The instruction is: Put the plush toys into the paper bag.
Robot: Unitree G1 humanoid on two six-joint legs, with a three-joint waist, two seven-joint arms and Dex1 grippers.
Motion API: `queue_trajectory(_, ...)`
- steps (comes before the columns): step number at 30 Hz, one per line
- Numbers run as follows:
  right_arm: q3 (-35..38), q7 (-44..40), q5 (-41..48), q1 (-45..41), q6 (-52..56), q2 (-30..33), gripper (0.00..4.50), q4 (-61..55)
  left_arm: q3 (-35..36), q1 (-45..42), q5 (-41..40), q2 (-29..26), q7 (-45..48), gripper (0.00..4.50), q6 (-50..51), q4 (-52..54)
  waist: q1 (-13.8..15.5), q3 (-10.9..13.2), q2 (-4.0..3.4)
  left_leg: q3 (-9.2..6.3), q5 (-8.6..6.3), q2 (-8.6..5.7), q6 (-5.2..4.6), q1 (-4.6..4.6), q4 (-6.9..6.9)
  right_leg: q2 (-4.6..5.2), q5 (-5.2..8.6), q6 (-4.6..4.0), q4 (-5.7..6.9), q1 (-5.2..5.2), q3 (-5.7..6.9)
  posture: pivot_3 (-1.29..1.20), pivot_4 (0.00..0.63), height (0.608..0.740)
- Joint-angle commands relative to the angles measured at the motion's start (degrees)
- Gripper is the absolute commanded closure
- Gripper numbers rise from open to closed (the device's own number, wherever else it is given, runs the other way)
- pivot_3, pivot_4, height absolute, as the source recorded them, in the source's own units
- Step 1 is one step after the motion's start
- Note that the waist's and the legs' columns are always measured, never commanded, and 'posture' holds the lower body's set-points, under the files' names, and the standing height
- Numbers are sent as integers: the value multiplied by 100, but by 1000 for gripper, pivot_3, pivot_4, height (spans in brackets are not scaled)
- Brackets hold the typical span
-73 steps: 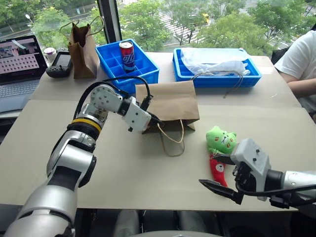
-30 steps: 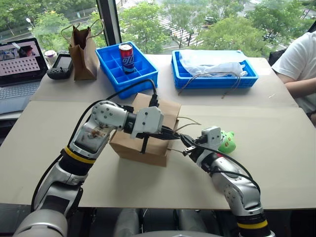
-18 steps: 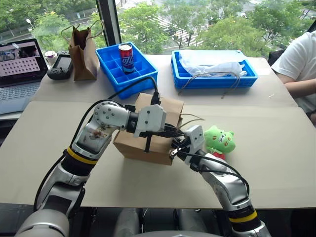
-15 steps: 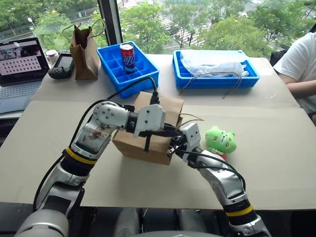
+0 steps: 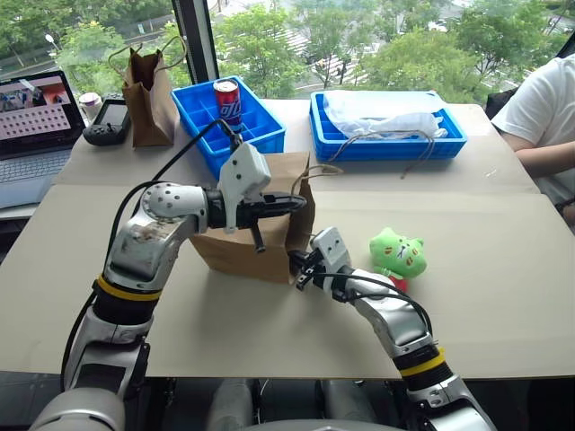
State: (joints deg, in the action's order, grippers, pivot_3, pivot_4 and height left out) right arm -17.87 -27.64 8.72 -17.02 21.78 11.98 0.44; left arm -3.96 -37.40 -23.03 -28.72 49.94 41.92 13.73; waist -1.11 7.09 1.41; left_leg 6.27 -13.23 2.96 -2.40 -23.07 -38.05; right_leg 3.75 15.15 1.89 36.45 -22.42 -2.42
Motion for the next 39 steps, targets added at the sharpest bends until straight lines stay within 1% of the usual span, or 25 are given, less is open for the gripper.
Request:
queue_trajectory(1, -92, -109, -98, 19, 107, -50, 4485, 166, 594, -77, -371, 115, -750, 4500, 979, 188, -4, 0, 0, 0, 1, -1, 2, 8, 0, 0, 1, 0, 15, 0, -1, 0, 150, 724)
queue_trajectory(10, -64, -150, -222, 32, 132, -107, 4485, 143, 1532, -324, -993, 419, -1795, 4500, 2113, 6, -25, 0, 0, -1, 7, 0, 14, 23, 6, -1, 8, -14, 38, -1, -3, 0, 150, 724)
queue_trajectory(13, -31, -165, -226, 40, 167, -101, 4485, 88, 1634, -388, -1199, 491, -1914, 4500, 2270, 22, -24, 0, 0, -2, 9, -1, 18, 24, 9, 0, 8, -14, 38, -2, -3, 0, 150, 724)
queue_trajectory(17, 102, -134, -157, 43, 232, -97, 4485, -129, 1491, -352, -1534, 488, -1789, 4500, 2457, 208, -21, 0, 0, -1, 14, -4, 30, 23, 16, 5, 7, -15, 38, -4, -3, 0, 150, 724)
queue_trajectory(19, 164, -141, -120, 28, 321, -69, 4485, -267, 1431, -327, -1821, 373, -1578, 4500, 2680, 285, -14, 0, 0, -1, 15, -5, 33, 22, 19, 9, 7, -15, 38, -7, -3, 0, 150, 724)
queue_trajectory(21, 193, -152, -112, 18, 399, -36, 4485, -363, 1331, -291, -2089, 112, -1226, 4500, 2838, 378, -18, 0, 1, 0, 16, -5, 34, 17, 21, 11, 7, -15, 38, -13, -2, 0, 150, 724)
queue_trajectory(24, 194, -157, -111, 28, 481, -11, 4485, -469, 1209, -308, -2304, -524, -506, 4500, 2807, 273, -32, 1, 0, 2, 17, -9, 38, 4, 25, 11, 8, -16, 40, -31, -3, 0, 150, 724)
queue_trajectory(26, 182, -153, -119, 40, 493, -6, 4485, -477, 1101, -399, -2255, -923, -40, 4500, 2551, -23, -31, 1, 0, 5, 20, -9, 43, -11, 26, 12, 9, -18, 48, -56, -3, 0, 150, 724)
queue_trajectory(28, 172, -149, -130, 56, 478, 2, 4485, -456, 972, -482, -2087, -1137, 159, 4500, 2299, -305, -15, 1, 0, 6, 24, -10, 50, -16, 28, 11, 12, -24, 55, -65, -1, 0, 150, 724)
queue_trajectory(32, 191, -134, -138, 83, 480, 17, 4485, -445, 924, -559, -2114, -1090, 139, 4500, 2236, -582, 9, 1, 1, 7, 26, -10, 51, -17, 27, 10, 14, -28, 53, -64, -1, 0, 150, 724)
queue_trajectory(39, 372, -96, 16, 122, 467, -28, 4485, -613, 909, -519, -2215, -830, -18, 4500, 2273, -623, 11, 2, 1, 4, 26, -8, 49, -25, 28, 7, 15, -28, 54, -71, -1, 0, 150, 724)
